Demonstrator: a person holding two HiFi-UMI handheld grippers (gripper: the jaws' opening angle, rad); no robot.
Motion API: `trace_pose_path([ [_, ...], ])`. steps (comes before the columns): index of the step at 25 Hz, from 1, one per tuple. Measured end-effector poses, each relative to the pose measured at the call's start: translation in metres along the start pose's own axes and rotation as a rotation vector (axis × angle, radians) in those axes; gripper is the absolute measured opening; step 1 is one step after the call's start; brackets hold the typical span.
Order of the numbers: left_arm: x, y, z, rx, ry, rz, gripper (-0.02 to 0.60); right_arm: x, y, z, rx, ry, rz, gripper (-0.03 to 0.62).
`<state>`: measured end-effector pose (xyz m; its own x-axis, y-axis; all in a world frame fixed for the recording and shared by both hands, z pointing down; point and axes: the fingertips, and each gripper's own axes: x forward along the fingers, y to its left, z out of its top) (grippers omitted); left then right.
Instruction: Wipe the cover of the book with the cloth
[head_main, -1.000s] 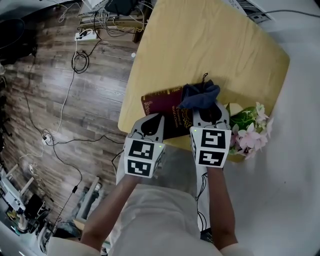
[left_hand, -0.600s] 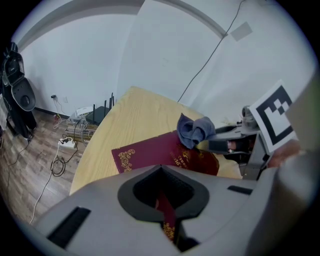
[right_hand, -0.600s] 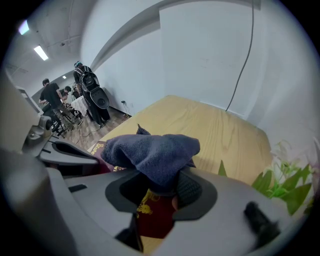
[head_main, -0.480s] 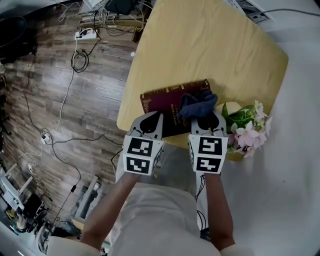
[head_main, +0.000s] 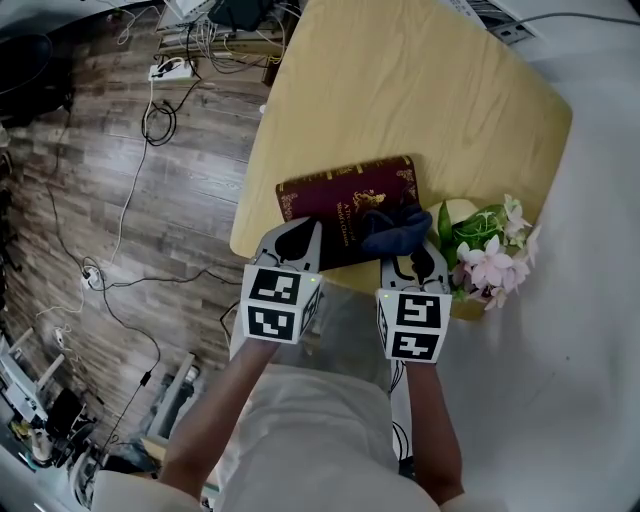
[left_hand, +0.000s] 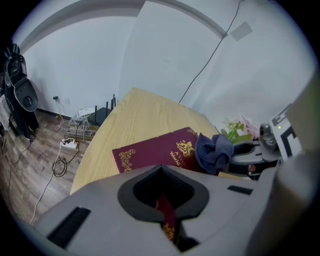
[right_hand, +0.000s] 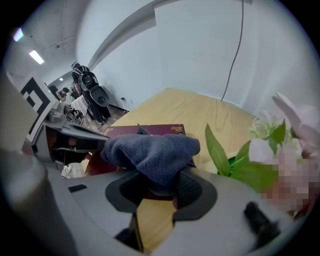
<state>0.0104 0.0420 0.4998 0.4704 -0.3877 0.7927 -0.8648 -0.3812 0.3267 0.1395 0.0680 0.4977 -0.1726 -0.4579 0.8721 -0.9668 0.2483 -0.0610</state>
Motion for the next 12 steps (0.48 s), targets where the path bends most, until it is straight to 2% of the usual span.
trace_pose_path([
  [7, 0.001, -0.001, -0.001, -0.022, 0.018, -0.028, 0.008, -0.009, 0.001, -0.020, -0.010, 0.043, 0.003, 0.149],
  [12, 0.001, -0.001, -0.001, -0.017, 0.004, -0.011, 0.008, -0.015, 0.002, -0.034, -0.015, 0.081, 0.005, 0.149],
])
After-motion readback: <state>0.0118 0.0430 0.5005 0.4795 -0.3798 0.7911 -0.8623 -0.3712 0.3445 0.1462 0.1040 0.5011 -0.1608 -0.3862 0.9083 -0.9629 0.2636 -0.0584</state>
